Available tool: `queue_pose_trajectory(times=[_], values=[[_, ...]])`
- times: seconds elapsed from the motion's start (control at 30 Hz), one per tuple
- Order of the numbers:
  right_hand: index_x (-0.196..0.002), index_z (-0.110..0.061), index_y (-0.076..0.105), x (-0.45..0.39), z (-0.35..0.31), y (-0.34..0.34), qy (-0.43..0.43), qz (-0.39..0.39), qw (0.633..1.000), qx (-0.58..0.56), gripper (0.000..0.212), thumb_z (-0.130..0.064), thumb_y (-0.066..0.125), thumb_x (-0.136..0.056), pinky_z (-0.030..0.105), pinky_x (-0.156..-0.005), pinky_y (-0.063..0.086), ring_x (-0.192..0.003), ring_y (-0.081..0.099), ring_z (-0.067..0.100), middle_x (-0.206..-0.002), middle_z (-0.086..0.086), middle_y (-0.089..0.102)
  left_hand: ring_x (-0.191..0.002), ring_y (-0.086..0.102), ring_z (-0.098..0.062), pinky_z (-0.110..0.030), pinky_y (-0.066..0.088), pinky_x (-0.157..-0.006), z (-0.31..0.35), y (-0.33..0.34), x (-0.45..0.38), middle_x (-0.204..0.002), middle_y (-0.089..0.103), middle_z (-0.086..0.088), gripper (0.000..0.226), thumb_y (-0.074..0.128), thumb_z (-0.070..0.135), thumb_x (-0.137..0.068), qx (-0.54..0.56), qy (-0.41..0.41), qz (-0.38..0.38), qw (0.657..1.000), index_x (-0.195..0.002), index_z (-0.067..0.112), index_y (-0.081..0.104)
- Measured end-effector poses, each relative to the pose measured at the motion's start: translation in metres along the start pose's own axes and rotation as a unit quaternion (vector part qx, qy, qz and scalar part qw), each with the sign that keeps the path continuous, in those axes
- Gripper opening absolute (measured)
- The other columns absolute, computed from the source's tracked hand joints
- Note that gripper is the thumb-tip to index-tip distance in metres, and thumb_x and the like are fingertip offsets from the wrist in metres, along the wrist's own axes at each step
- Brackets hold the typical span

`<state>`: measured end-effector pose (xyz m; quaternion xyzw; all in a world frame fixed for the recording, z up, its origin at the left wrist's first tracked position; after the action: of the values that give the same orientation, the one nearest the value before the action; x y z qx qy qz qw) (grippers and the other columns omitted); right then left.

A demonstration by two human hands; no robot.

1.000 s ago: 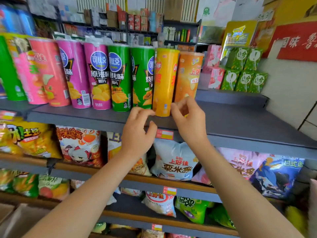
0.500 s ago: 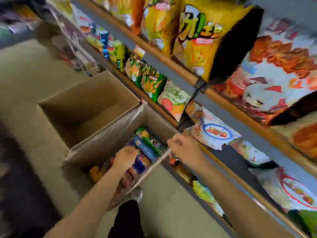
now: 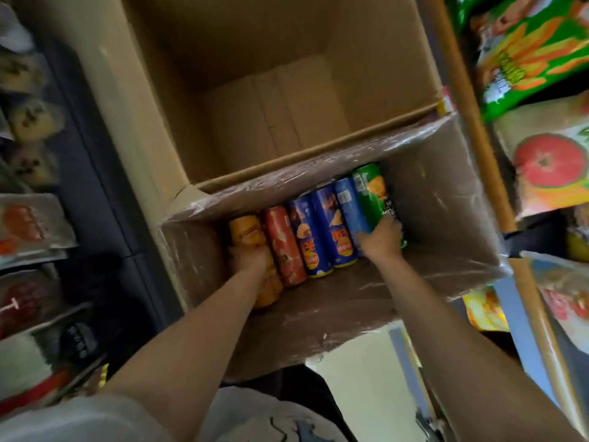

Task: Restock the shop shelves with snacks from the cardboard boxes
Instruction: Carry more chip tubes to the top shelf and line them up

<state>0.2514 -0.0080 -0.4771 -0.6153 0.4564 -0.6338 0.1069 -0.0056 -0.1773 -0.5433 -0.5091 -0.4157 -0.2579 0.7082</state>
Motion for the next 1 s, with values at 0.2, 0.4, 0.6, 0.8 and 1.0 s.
queue_pose_trajectory(times=[0.2,0.4,0.6,0.8,1.0], values=[[-0.137,0.004,0.038,-0.059,0.026,-0.008,0.052,0.011,0.998,0.041,0.069,-0.022,0.075,-0.085,0.045,-0.107,0.038,-0.134,0.042,0.042,-0.143,0.027,0.043,-0.128,0.053,-0.032,-0.038,0.043,-0.103,0.006,0.035,0.001,-0.144,0.052,-0.009,0.079,0.078,0.033,-0.081,-0.083,0.084,-0.088,0.989,-0.149,0.021,0.040],[-0.137,-0.001,0.042,-0.083,0.040,0.006,0.058,-0.029,0.996,0.059,0.082,-0.039,0.083,-0.078,0.048,-0.104,0.045,-0.130,0.048,0.040,-0.142,0.022,0.048,-0.124,0.056,-0.030,-0.033,0.043,-0.097,0.006,0.042,-0.013,-0.140,0.056,-0.008,0.077,0.080,0.032,-0.078,-0.108,0.120,-0.096,0.982,-0.145,0.020,0.045],[-0.132,-0.014,0.057,-0.048,0.018,0.002,0.043,-0.139,0.982,-0.123,0.057,-0.032,0.079,-0.082,0.029,-0.080,0.051,-0.104,0.066,0.026,-0.126,0.010,0.065,-0.124,0.054,-0.031,-0.047,0.047,-0.103,0.030,0.032,0.029,-0.146,0.047,-0.007,0.092,0.076,0.045,-0.080,-0.065,0.169,-0.128,0.975,-0.154,0.031,0.022],[-0.136,-0.022,0.051,0.051,0.000,-0.058,-0.011,-0.192,0.910,-0.367,0.051,-0.031,0.070,-0.090,0.029,-0.063,0.054,-0.084,0.072,0.023,-0.107,0.008,0.070,-0.109,0.061,-0.023,-0.042,0.054,-0.092,0.070,0.026,0.141,-0.134,0.047,0.007,0.084,0.069,0.043,-0.089,-0.013,0.248,-0.264,0.932,-0.150,0.056,0.013],[-0.143,-0.053,0.037,0.178,0.053,-0.164,-0.185,-0.123,0.860,-0.458,0.063,-0.021,0.064,-0.096,0.030,-0.084,0.058,-0.108,0.068,0.008,-0.124,-0.025,0.064,-0.099,0.069,-0.012,-0.037,0.060,-0.081,0.074,0.013,0.309,-0.114,0.060,0.020,0.062,0.065,0.031,-0.093,0.077,0.364,-0.374,0.849,-0.137,0.058,0.031]])
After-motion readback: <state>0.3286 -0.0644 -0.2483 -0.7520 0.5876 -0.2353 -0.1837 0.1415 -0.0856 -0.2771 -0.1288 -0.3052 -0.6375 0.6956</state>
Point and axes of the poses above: each hand's wrist, its own x-axis away from the middle knuckle, its own y-axis out of the palm, z = x × y, the point moved 7 cm from there along -x, towards the middle knuckle
